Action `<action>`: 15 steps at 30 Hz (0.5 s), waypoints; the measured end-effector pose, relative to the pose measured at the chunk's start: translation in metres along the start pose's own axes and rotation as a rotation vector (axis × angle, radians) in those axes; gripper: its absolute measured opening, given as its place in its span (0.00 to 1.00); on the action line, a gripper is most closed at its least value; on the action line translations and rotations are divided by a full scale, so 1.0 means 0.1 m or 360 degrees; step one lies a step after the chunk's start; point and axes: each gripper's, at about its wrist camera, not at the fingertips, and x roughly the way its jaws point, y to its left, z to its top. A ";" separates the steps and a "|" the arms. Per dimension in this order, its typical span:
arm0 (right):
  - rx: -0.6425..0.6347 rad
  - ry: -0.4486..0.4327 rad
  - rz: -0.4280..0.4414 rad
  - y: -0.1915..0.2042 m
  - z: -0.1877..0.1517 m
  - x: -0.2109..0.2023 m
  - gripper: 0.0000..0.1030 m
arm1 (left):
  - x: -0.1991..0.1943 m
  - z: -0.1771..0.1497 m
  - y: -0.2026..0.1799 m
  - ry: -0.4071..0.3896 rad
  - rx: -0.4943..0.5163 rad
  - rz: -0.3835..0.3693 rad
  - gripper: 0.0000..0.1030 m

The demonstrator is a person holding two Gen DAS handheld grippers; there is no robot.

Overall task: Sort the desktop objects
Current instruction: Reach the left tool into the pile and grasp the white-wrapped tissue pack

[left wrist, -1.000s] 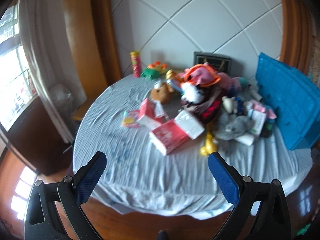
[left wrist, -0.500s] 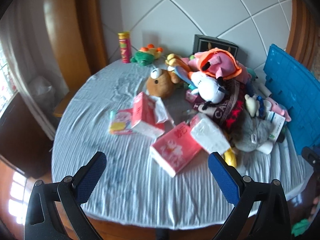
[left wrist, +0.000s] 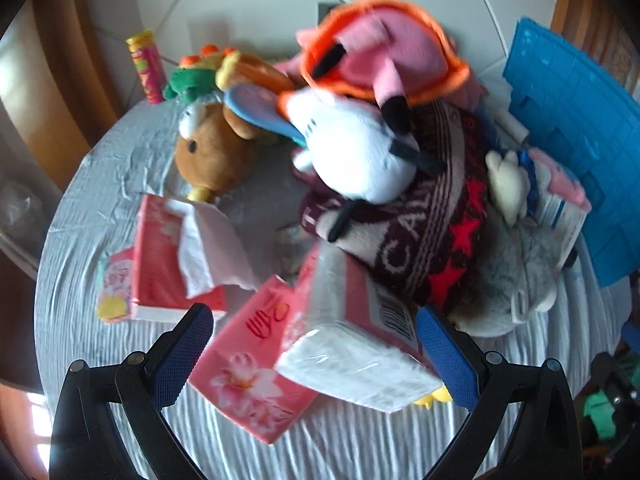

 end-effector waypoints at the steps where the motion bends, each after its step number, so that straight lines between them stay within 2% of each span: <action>1: -0.0006 0.0011 0.0008 -0.02 0.02 0.05 1.00 | 0.06 -0.02 -0.04 0.0030 0.0011 -0.0004 1.00; 5: -0.0018 0.0051 0.0057 -0.09 0.06 0.23 1.00 | 0.23 -0.13 -0.19 0.0122 0.0024 -0.0030 1.00; 6: -0.0021 0.0057 0.0071 -0.11 0.07 0.26 1.00 | 0.26 -0.16 -0.23 0.0130 0.0022 -0.0028 0.97; 7: -0.0023 0.0063 0.0078 -0.14 0.07 0.29 1.00 | 0.28 -0.18 -0.27 0.0138 0.0021 -0.0026 0.89; 15: 0.0008 0.0138 0.0097 -0.41 0.07 0.51 1.00 | 0.07 -0.32 -0.41 0.0064 0.0000 0.0006 0.78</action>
